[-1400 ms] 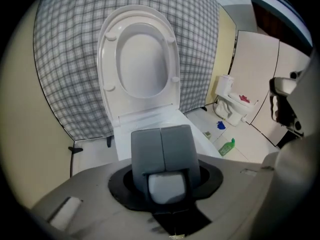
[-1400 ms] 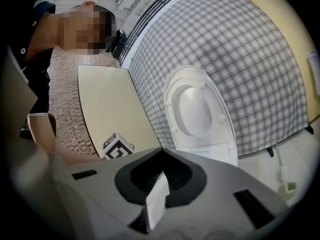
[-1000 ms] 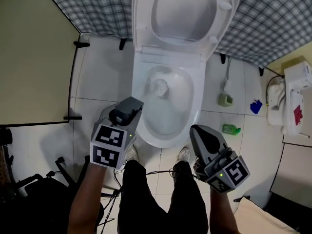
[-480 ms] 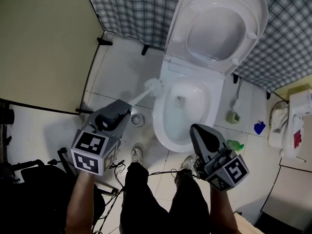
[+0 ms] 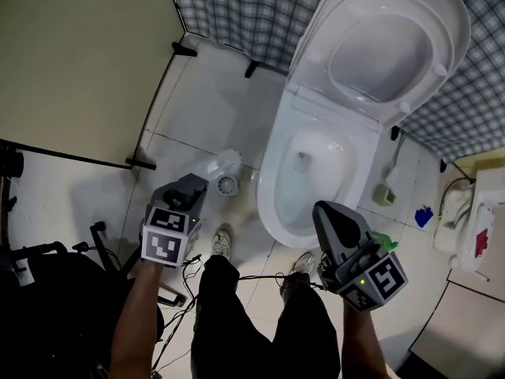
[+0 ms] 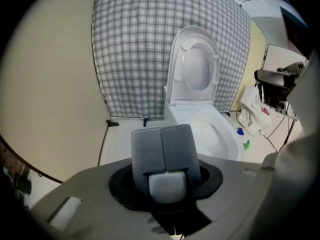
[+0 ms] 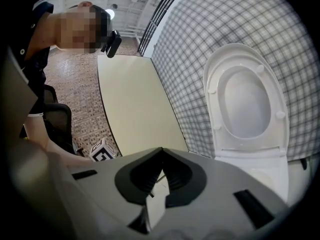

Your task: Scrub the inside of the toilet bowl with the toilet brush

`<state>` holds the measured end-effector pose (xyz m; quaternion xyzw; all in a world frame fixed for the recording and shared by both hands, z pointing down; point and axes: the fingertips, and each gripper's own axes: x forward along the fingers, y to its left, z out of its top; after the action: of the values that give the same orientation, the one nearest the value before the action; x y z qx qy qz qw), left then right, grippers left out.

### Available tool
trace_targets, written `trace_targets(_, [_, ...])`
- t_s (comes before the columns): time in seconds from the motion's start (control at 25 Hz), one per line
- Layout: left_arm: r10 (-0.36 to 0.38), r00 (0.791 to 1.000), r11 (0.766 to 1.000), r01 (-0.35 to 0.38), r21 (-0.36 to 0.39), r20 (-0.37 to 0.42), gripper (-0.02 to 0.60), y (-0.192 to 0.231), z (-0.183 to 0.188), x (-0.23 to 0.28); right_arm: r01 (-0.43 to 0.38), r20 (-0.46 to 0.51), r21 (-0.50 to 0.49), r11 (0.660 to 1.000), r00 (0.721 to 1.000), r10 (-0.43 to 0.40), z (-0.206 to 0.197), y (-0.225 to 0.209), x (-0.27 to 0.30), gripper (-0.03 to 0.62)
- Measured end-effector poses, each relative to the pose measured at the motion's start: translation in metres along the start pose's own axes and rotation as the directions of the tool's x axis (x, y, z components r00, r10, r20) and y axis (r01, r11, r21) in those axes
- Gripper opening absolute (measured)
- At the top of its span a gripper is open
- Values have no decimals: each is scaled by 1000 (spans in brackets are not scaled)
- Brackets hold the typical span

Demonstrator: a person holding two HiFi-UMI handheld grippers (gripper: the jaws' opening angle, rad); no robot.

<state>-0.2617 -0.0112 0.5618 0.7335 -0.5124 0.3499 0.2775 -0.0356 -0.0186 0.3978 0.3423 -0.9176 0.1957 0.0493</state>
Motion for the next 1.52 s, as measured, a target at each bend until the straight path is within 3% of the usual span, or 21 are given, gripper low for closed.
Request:
trace_targets(0.24, [41, 988, 999, -36, 31, -148, 169, -7, -54, 48, -47, -37, 0, 999, 998, 47, -13, 0, 15, 0])
trace_targets(0.44, [56, 972, 998, -57, 1, -226, 169, -7, -90, 92, -66, -47, 11, 998, 997, 66, -25, -10, 26, 0])
trace_targets(0.8, [56, 951, 997, -72, -41, -305, 170, -7, -132, 148, -59, -90, 38, 998, 994, 62, -58, -27, 33, 0])
trace_targets(1.2, [71, 931, 996, -84, -21, -358, 170, -8, -145, 192, -59, -97, -5, 998, 994, 59, -67, -44, 37, 0])
trace_targets(1.52, [75, 931, 992, -105, -64, -357, 170, -10, -154, 216, -64, -119, -8, 998, 991, 62, -73, -46, 44, 0])
